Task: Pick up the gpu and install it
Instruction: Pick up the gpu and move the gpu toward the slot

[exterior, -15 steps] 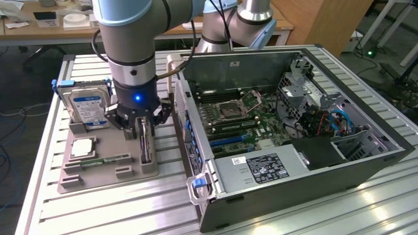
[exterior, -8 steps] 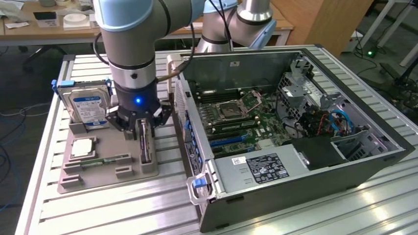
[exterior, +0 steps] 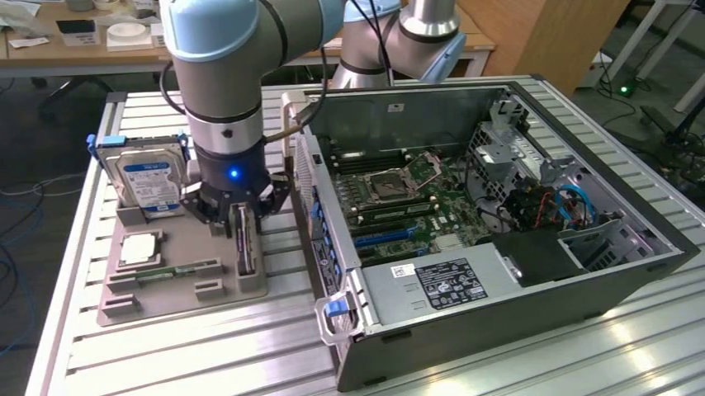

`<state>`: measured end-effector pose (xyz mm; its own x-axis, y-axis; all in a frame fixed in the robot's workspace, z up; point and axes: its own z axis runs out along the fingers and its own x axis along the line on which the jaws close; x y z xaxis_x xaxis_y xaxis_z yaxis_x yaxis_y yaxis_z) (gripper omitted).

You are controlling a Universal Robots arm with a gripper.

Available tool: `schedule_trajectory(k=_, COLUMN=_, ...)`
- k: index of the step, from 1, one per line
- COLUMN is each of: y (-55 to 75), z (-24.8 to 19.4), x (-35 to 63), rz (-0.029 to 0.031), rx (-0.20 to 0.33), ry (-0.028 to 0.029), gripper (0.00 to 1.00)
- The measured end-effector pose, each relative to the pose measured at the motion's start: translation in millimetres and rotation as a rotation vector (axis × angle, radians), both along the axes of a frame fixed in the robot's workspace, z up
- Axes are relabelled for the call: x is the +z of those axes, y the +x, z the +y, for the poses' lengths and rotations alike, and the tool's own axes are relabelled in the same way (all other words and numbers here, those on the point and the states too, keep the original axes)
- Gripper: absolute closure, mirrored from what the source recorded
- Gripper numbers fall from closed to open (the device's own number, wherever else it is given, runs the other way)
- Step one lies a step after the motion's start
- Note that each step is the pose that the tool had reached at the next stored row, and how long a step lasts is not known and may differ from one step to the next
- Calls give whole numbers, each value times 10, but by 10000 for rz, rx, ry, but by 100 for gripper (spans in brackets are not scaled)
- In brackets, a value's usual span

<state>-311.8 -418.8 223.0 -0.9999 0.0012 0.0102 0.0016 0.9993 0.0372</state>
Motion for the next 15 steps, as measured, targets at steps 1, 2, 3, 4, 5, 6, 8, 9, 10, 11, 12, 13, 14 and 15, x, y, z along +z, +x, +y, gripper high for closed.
schedule_trajectory(k=1, y=0, z=1, x=-14, rz=-1, rx=0, ry=0, gripper=53)
schedule_trajectory(k=2, y=0, z=1, x=-26, rz=0, rx=0, ry=0, gripper=53)
schedule_trajectory(k=3, y=0, z=2, x=-39, rz=1, rx=-1, ry=0, gripper=53)
schedule_trajectory(k=4, y=0, z=3, x=-52, rz=-1, rx=0, ry=1, gripper=53)
schedule_trajectory(k=5, y=0, z=3, x=-63, rz=0, rx=0, ry=0, gripper=53)
schedule_trajectory(k=6, y=0, z=3, x=-76, rz=0, rx=0, ry=0, gripper=53)
schedule_trajectory(k=8, y=0, z=4, x=-91, rz=0, rx=0, ry=0, gripper=53)
schedule_trajectory(k=9, y=-1, z=4, x=-91, rz=1, rx=0, ry=-2, gripper=53)
schedule_trajectory(k=10, y=-1, z=4, x=-91, rz=2, rx=0, ry=-2, gripper=53)
schedule_trajectory(k=11, y=-1, z=4, x=-91, rz=1, rx=-1, ry=-2, gripper=53)
schedule_trajectory(k=12, y=0, z=4, x=-91, rz=1, rx=0, ry=-2, gripper=53)
schedule_trajectory(k=13, y=0, z=4, x=-91, rz=0, rx=0, ry=-2, gripper=53)
schedule_trajectory(k=14, y=0, z=4, x=-92, rz=0, rx=0, ry=-1, gripper=53)
schedule_trajectory(k=15, y=0, z=4, x=-92, rz=0, rx=0, ry=-1, gripper=53)
